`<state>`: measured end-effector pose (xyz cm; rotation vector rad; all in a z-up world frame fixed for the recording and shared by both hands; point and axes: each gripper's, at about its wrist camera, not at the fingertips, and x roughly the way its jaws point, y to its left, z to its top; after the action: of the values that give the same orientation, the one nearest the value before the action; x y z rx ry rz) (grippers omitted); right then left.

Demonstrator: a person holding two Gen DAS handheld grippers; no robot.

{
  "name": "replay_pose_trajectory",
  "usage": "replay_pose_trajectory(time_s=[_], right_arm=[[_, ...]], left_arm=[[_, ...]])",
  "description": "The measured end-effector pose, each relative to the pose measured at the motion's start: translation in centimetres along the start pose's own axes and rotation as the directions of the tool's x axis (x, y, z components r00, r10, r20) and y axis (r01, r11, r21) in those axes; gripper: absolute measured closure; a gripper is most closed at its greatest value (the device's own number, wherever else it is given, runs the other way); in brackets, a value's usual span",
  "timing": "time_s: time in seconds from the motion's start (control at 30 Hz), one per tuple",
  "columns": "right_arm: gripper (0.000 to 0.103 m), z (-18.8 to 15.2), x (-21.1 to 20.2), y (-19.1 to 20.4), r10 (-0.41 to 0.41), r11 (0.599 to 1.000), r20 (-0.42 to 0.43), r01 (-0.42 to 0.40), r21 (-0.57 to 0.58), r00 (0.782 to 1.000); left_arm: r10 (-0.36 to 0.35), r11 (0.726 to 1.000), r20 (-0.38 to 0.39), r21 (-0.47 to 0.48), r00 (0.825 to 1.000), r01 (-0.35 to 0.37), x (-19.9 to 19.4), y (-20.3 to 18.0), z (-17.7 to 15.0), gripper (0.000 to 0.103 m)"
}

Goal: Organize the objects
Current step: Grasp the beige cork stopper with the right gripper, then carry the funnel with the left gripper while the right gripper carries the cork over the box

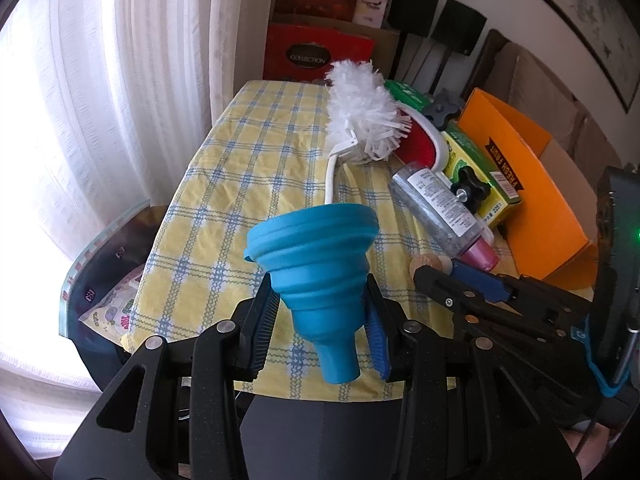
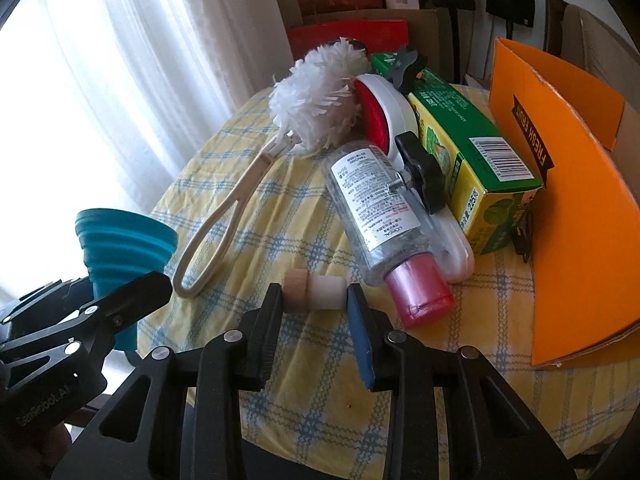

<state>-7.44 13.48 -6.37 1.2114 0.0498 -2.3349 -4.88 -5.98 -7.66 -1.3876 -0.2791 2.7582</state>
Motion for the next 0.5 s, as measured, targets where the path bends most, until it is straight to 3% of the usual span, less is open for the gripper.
replay_pose_trajectory(time_s=[0.5], right_arm=[[0.071, 0.2, -7.2, 0.4, -0.047, 0.998, 0.127, 0.051, -0.034, 0.991]], left_arm=[[-0.051, 0.998, 0.045, 0.042, 0.998, 0.049, -2.6, -3.6, 1.4, 0.066]])
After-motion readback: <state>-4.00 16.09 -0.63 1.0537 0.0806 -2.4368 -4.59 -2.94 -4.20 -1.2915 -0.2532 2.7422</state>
